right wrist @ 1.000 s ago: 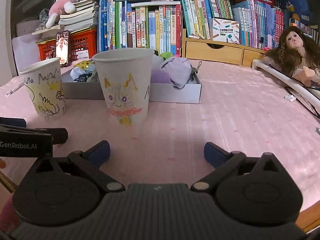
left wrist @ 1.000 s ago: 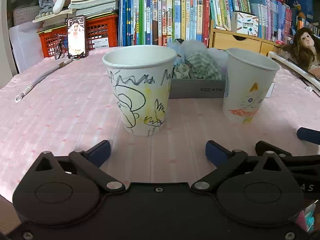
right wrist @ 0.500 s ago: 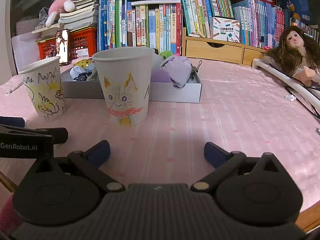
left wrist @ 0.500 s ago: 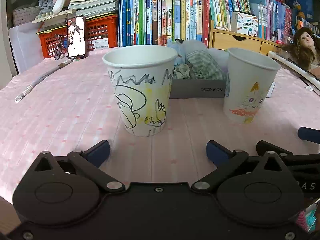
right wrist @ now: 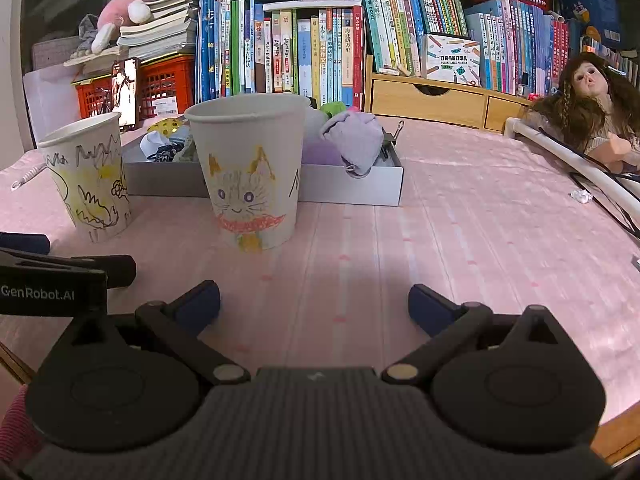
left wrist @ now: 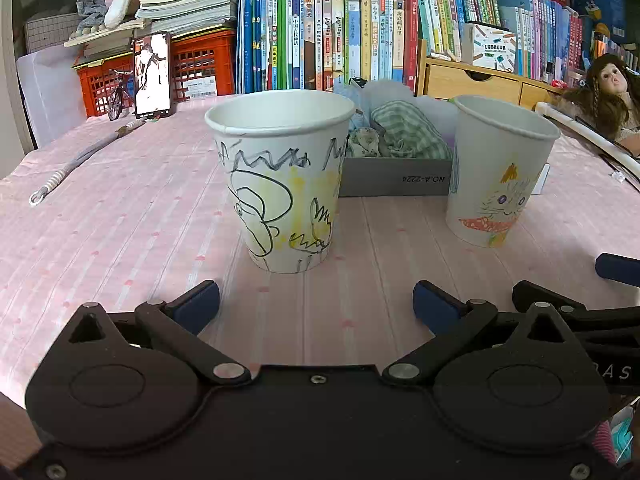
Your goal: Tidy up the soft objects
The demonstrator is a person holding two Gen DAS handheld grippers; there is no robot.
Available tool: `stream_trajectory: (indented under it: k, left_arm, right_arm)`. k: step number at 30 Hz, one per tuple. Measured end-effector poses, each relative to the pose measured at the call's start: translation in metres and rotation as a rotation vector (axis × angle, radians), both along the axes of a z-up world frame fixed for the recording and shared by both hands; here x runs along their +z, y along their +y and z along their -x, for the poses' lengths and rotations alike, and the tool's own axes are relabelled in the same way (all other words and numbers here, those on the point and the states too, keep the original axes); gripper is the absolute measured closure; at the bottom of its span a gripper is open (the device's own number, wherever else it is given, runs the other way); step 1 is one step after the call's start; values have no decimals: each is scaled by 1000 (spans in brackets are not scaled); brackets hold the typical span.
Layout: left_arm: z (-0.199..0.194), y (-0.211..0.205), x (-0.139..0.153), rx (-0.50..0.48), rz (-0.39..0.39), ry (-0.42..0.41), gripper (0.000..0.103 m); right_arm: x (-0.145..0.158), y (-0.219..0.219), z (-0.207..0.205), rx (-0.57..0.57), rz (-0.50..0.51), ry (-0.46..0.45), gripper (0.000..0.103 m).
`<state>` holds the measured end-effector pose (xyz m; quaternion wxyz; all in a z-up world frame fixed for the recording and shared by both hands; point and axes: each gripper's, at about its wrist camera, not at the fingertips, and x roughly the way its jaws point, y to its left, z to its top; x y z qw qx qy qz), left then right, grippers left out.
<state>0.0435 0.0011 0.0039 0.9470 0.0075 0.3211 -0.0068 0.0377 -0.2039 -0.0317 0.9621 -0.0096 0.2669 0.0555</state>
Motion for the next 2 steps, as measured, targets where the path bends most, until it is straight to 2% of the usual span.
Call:
stream_trajectory:
  k: [2]
  left_arm:
    - [1,-1,0,0,-1,1,0]
  right_arm:
    - [0,0,0,0,0,0,0]
